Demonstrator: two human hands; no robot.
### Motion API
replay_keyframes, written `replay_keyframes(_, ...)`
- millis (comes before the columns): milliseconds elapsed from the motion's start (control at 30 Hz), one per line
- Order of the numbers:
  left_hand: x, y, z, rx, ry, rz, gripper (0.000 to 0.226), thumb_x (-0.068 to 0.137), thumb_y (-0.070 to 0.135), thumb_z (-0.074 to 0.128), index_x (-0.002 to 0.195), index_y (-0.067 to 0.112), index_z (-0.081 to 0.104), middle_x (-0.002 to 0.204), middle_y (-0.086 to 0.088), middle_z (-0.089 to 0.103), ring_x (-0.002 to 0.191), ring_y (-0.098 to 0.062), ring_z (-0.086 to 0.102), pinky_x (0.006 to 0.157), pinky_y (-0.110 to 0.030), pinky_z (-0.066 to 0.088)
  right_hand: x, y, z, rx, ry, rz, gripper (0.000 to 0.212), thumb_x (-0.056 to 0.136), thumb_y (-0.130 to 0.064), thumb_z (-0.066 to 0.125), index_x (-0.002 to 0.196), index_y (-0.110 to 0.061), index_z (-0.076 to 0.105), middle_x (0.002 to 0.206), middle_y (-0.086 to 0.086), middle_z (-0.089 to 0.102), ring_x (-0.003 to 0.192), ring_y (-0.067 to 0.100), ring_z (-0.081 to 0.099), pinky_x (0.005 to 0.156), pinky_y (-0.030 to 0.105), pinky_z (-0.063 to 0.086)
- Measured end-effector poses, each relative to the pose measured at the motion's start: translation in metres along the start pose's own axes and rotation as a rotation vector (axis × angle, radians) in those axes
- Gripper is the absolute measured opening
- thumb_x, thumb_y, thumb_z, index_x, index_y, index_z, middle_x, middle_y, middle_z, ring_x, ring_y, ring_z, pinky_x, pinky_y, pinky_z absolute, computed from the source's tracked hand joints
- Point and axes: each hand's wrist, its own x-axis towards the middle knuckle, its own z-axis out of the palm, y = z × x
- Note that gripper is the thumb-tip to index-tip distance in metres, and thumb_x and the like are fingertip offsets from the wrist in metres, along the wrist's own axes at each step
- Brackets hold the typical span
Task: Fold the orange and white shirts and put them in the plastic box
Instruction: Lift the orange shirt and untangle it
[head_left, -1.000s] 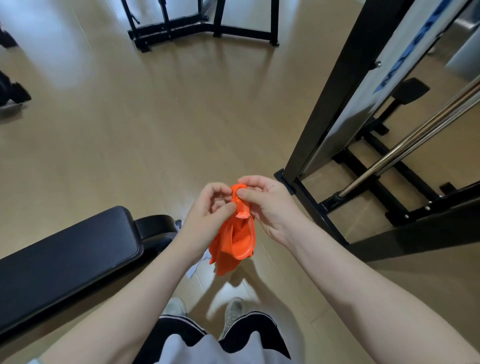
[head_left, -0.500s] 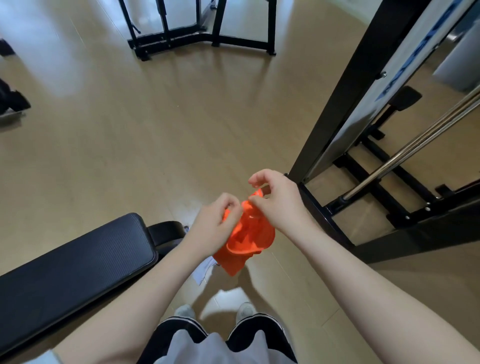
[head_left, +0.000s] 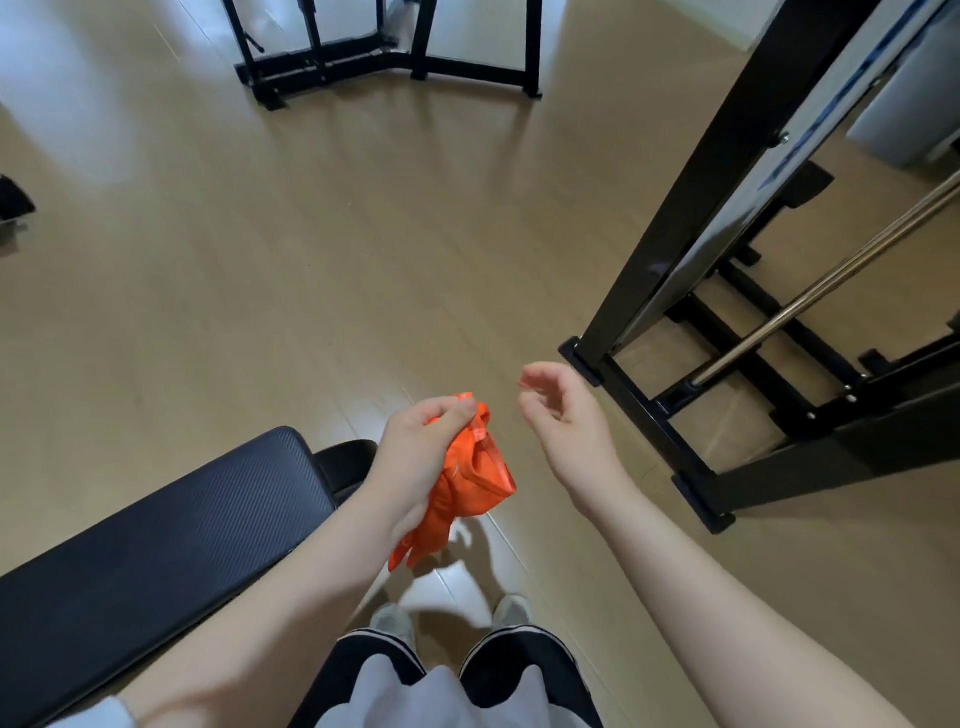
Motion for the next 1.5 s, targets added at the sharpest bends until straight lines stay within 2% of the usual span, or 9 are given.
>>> replay_keyframes(133, 0.001, 0.006, -0.01, -0.05, -0.091, 0.011, 0.018, 0.087, 0.014, 0.059, 0.072, 0.011, 0.068, 0.071, -0.009, 0.061, 0.062, -0.017, 0.056, 0.066, -0.026, 0.047, -0.001, 0.009, 0.02, 0.289, -0.269, 0.327, 0.02, 0.096, -0.021, 0.047, 0.1, -0.01, 0.063, 0.084, -0.003, 0.065, 0.077, 0.006, 0.059, 0.07, 0.012, 0.047)
replay_keyframes(400, 0.0, 0.015, -0.037, -0.003, -0.233, 0.01, 0.02, 0.09, 0.011, 0.054, 0.097, -0.003, 0.067, 0.075, -0.015, 0.068, 0.055, -0.016, 0.066, 0.055, -0.021, 0.055, 0.005, 0.01, 0.048, 0.59, -0.253, 0.415, 0.008, 0.091, -0.009, 0.052, 0.089, -0.01, 0.06, 0.054, -0.005, 0.053, 0.048, 0.005, 0.041, 0.044, 0.013, 0.033)
replay_keyframes(633, 0.01, 0.01, -0.06, 0.292, -0.191, 0.065, 0.02, 0.09, 0.015, 0.057, 0.079, 0.005, 0.069, 0.068, -0.006, 0.064, 0.064, -0.017, 0.055, 0.067, -0.028, 0.044, 0.005, 0.013, 0.056, 0.396, -0.152, 0.36, 0.022, 0.091, -0.005, 0.051, 0.072, -0.017, 0.053, 0.067, -0.003, 0.053, 0.06, 0.007, 0.044, 0.05, 0.014, 0.035)
replay_keyframes(833, 0.012, 0.008, -0.058, 0.016, -0.244, -0.041, 0.019, 0.09, 0.018, 0.055, 0.091, 0.007, 0.07, 0.082, -0.015, 0.064, 0.066, -0.018, 0.059, 0.067, -0.027, 0.05, 0.002, 0.016, 0.071, 0.507, -0.177, 0.434, 0.023, 0.096, -0.019, 0.046, 0.081, -0.011, 0.061, 0.068, 0.003, 0.062, 0.06, 0.011, 0.058, 0.054, 0.017, 0.048)
replay_keyframes(1000, 0.018, 0.01, -0.068, -0.019, -0.262, -0.055, 0.022, 0.09, 0.017, 0.055, 0.098, 0.002, 0.069, 0.087, -0.02, 0.067, 0.069, -0.025, 0.063, 0.068, -0.03, 0.053, 0.002, 0.013, 0.075, 0.592, -0.254, 0.406, 0.022, 0.098, -0.024, 0.039, 0.096, -0.015, 0.059, 0.077, 0.0, 0.054, 0.063, 0.01, 0.044, 0.055, 0.024, 0.027)
replay_keyframes(1100, 0.023, 0.009, -0.076, 0.036, -0.209, -0.025, 0.017, 0.089, 0.019, 0.058, 0.09, 0.009, 0.072, 0.075, -0.012, 0.069, 0.062, -0.018, 0.061, 0.061, -0.023, 0.051, 0.003, 0.006, 0.07, 0.433, -0.325, 0.367, 0.017, 0.095, -0.013, 0.044, 0.095, -0.015, 0.061, 0.071, -0.007, 0.064, 0.058, -0.002, 0.059, 0.049, 0.011, 0.041)
replay_keyframes(1200, 0.023, 0.008, -0.077, 0.013, -0.215, -0.033, 0.017, 0.09, 0.016, 0.056, 0.088, 0.009, 0.071, 0.067, -0.008, 0.069, 0.055, -0.014, 0.062, 0.053, -0.02, 0.052, 0.006, 0.004, 0.067, 0.286, -0.319, 0.395, 0.015, 0.092, -0.013, 0.051, 0.082, -0.018, 0.06, 0.068, -0.006, 0.06, 0.058, -0.001, 0.055, 0.058, 0.015, 0.044)
replay_keyframes(1300, 0.028, 0.005, -0.077, 0.004, -0.168, -0.056, 0.017, 0.09, 0.014, 0.055, 0.084, 0.011, 0.07, 0.067, -0.009, 0.066, 0.054, -0.015, 0.058, 0.052, -0.02, 0.049, 0.009, 0.007, 0.065, 0.139, -0.272, 0.304, 0.017, 0.091, -0.013, 0.054, 0.074, -0.017, 0.053, 0.073, -0.004, 0.056, 0.069, 0.003, 0.052, 0.062, 0.002, 0.042)
replay_keyframes(1500, 0.051, 0.001, -0.09, 0.216, -0.11, -0.06, 0.009, 0.094, 0.019, 0.051, 0.094, 0.015, 0.059, 0.065, -0.001, 0.053, 0.041, -0.001, 0.05, 0.049, -0.02, 0.042, 0.013, 0.021, 0.052, 0.064, -0.104, 0.341, 0.011, 0.094, -0.013, 0.049, 0.101, -0.008, 0.055, 0.081, 0.005, 0.055, 0.071, 0.011, 0.051, 0.069, 0.019, 0.043)
